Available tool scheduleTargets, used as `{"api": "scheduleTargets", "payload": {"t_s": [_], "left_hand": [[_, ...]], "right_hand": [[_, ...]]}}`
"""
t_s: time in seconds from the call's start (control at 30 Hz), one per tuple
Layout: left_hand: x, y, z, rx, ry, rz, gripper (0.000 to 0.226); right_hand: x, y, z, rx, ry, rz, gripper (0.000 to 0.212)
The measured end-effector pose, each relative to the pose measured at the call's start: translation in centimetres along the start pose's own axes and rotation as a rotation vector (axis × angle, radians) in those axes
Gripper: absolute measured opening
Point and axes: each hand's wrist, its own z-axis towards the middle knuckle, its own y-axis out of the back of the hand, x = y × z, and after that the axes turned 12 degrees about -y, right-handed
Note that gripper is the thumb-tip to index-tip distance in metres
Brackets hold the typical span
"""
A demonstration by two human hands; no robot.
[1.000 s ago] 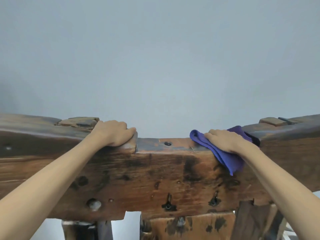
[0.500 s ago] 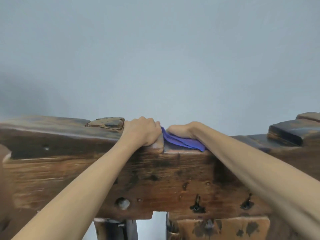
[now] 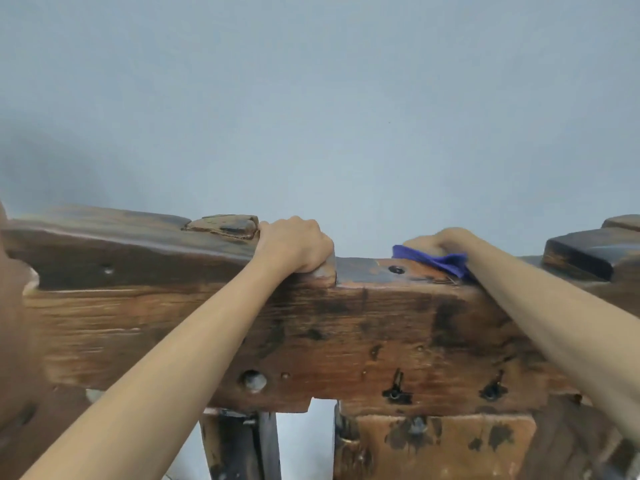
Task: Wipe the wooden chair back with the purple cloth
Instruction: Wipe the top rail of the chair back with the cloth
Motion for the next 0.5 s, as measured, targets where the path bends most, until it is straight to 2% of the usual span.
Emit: {"api": "scheduleTargets", "payload": {"t_s": [0.07,0.13,0.2,0.27,0.37,0.43,0.5], "left_hand": [[0.5,0.4,0.2,0.023,0.003,-0.002,0.039],[0.8,0.8,-0.1,0.067,0.014,0.001,0.047],[1.0,0.7,-0.2,0.105,0.006,-0.002,0.05],[0.9,0.7,-0.2,0.141,0.015,0.008,0.053],[0.5,1.1,-0.2,0.192,0.061,0.026,0.058],[0.2,1.4,0.2,0.239,0.085,0.017,0.06],[0.6,1.5,0.3,0.264,0.102,0.005,0.061]], "right_hand": [[4.6,-3.0,-0.2,0.072,0.055,-0.148,0.034],[6.7,-5.3,-2.1,0.035,0.219,-0.239,0.045],[5.8,-6.0,-4.2,-0.07,0.334,-0.322,0.051],[2.4,-5.7,-5.7,-0.201,0.471,-0.369,0.049],[-5.5,-5.5,-7.9,-0.517,0.606,-0.386,0.059],[-11.3,-5.0,-7.8,-0.718,0.638,-0.456,0.061],[-15.6,-4.1,-7.1,-0.851,0.617,-0.537,0.063]]}}
